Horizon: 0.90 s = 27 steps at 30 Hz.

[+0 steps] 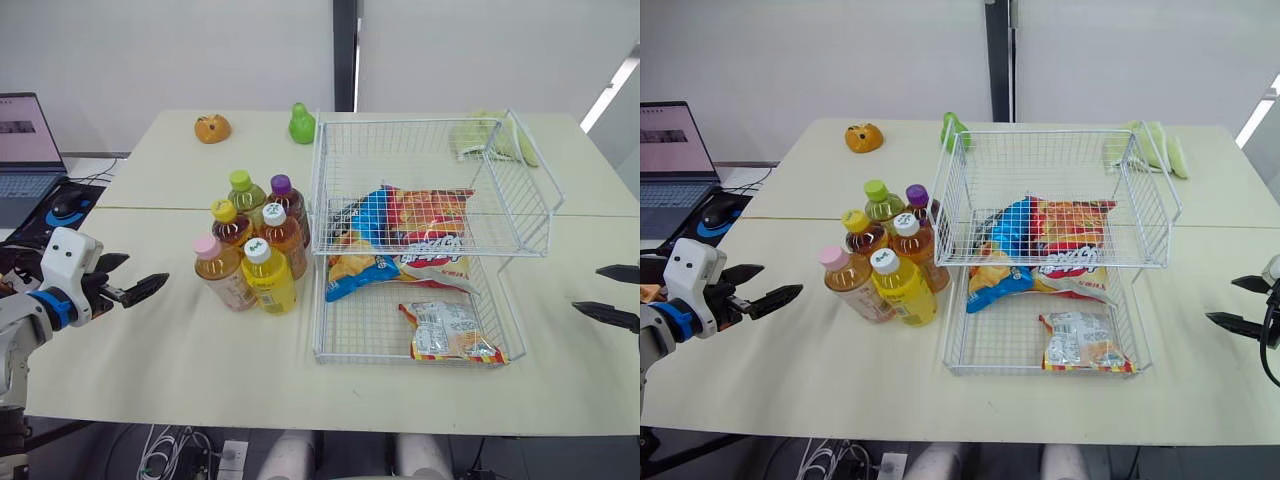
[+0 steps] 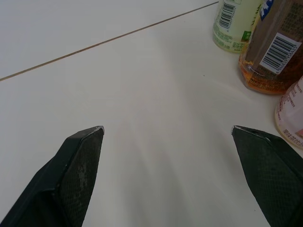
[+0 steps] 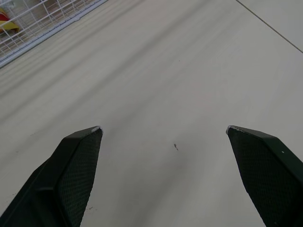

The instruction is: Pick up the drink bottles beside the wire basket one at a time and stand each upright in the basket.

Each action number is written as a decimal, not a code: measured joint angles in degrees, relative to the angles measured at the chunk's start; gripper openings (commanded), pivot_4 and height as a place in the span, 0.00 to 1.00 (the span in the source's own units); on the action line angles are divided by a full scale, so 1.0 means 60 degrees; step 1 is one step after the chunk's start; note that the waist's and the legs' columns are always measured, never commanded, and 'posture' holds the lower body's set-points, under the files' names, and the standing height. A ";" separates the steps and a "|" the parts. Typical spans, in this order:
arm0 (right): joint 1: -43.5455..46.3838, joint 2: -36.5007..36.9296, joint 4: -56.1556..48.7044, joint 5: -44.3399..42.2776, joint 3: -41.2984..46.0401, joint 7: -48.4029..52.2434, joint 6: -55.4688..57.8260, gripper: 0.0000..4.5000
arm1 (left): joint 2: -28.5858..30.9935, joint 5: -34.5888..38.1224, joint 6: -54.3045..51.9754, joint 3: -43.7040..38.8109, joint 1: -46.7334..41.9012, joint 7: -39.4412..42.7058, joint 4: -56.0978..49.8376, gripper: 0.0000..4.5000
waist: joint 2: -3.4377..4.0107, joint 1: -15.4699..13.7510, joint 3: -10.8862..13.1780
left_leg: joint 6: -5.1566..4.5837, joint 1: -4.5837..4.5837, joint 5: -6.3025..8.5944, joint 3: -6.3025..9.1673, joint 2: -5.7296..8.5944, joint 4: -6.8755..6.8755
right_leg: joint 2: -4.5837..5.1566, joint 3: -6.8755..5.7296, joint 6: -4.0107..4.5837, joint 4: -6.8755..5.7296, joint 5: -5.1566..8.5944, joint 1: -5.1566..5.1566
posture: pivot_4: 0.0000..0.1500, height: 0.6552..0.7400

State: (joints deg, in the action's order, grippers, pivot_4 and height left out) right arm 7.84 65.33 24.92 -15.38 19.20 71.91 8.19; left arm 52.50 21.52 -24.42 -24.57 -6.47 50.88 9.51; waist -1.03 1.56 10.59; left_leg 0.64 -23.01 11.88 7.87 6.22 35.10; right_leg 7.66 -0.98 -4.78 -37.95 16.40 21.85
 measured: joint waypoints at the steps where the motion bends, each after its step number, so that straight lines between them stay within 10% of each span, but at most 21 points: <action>1: 0.0000 0.0000 0.0000 0.0000 0.0000 0.0000 0.0000 1.00 | 0.0000 0.0000 0.0000 0.0000 0.0000 0.0000 0.0000 0.99 | 0.0000 0.0001 0.0000 | -0.0001 0.0000 0.0000 -0.0002 0.0000 0.0000 | 0.0000 0.0003 -0.0001 0.0000 0.0000 0.0001 | 1.00 1.00; 27: 0.0122 -0.0186 0.0154 -0.0089 0.0055 -0.0526 -0.0183 1.00 | 0.0126 0.0019 -0.0045 -0.0118 0.0008 -0.0138 -0.0037 0.99 | -0.0004 0.0005 0.0002 | -0.0002 -0.0002 0.0005 -0.0049 -0.0013 0.0000 | -0.0014 0.0050 0.0000 -0.0004 -0.0016 0.0034 | 1.00 1.00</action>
State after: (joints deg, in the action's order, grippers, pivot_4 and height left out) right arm 8.58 64.22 25.85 -15.91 19.53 68.75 7.09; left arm 53.26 21.63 -24.69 -25.28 -6.42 50.05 9.29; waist -1.05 1.59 10.60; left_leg 0.63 -23.02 11.91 7.57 6.14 35.11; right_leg 7.58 -0.68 -4.78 -37.98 16.30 22.05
